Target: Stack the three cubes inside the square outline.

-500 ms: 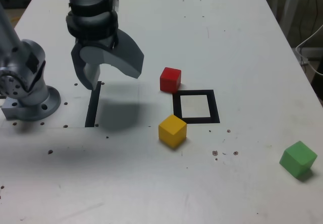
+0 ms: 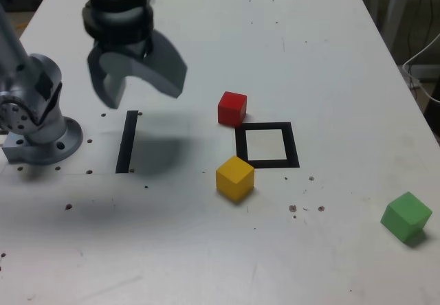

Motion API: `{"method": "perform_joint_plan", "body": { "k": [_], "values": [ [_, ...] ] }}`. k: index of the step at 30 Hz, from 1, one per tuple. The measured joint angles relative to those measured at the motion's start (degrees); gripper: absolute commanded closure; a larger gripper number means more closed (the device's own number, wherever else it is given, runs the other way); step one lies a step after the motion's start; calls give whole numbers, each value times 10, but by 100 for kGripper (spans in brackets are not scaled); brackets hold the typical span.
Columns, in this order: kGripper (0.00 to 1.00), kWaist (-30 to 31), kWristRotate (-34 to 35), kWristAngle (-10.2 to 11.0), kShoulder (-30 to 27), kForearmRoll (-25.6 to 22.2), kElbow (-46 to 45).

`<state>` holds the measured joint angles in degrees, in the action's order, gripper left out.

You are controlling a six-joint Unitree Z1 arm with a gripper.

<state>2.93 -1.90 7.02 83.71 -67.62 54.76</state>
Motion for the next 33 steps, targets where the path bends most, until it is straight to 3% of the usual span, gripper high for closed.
{"method": "perform_joint_plan", "body": {
  "k": [4,5,10,21,28,33],
  "values": [
    [3,-15,-6,30,6,-1,15],
    [3,-26,-12,48,13,-4,23],
    [4,-56,-34,67,46,-5,40],
    [3,-69,-73,69,93,8,100],
    [6,-72,-127,38,161,-8,148],
    [7,-77,-128,36,184,-10,162]
  ]
}}
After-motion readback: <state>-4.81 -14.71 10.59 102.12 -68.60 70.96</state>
